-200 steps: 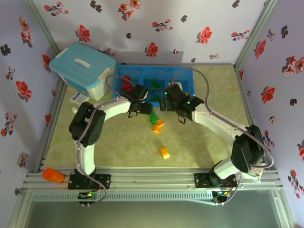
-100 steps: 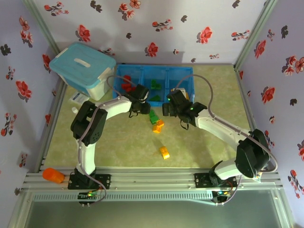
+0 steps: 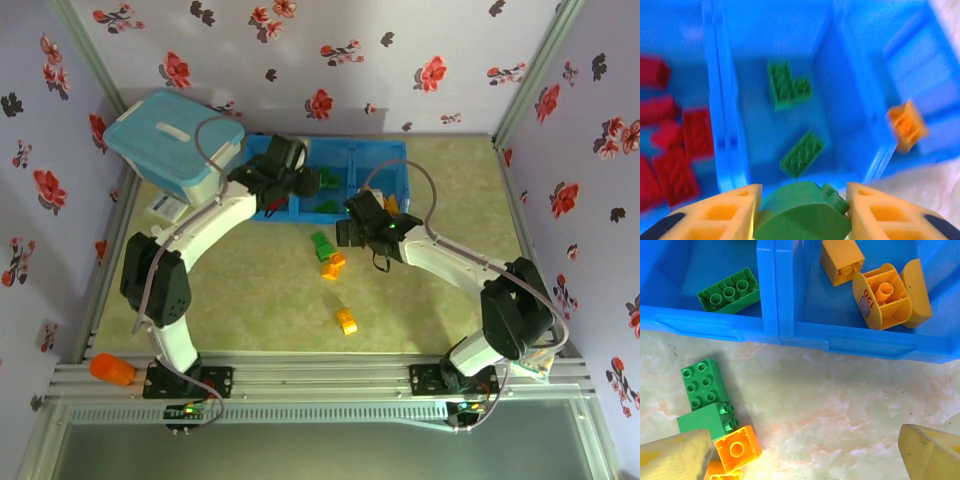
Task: Sort the legos into containers by color
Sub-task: Place the lego in the container, then pick up the lego from the center of the table.
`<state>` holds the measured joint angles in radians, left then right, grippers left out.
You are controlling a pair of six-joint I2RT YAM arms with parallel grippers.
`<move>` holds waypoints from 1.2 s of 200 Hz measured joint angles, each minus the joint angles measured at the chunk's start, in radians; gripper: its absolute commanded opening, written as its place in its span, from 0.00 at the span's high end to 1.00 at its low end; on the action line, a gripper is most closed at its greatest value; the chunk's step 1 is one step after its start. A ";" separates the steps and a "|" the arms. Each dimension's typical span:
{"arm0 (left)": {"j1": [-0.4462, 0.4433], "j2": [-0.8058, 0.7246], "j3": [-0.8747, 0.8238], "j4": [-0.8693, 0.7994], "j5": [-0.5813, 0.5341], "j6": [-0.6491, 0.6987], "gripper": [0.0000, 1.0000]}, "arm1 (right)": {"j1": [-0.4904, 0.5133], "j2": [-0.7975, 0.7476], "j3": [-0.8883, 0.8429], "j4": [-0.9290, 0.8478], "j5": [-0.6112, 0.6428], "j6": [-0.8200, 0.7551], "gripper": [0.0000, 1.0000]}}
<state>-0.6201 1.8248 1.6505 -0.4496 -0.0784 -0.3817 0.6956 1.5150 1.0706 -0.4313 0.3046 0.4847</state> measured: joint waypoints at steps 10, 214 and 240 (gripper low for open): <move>0.009 0.054 0.084 -0.005 0.000 0.011 0.61 | -0.001 -0.022 -0.011 0.002 -0.001 0.006 0.03; 0.029 -0.639 -0.616 -0.055 -0.096 -0.048 0.16 | 0.065 0.621 0.483 -0.086 -0.207 -0.119 0.46; 0.029 -0.708 -0.673 -0.077 -0.110 -0.061 0.16 | 0.073 0.638 0.508 -0.102 -0.192 -0.118 0.61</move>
<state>-0.5907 1.1168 0.9775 -0.5262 -0.1886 -0.4431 0.7685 2.1529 1.5784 -0.5335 0.1131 0.3668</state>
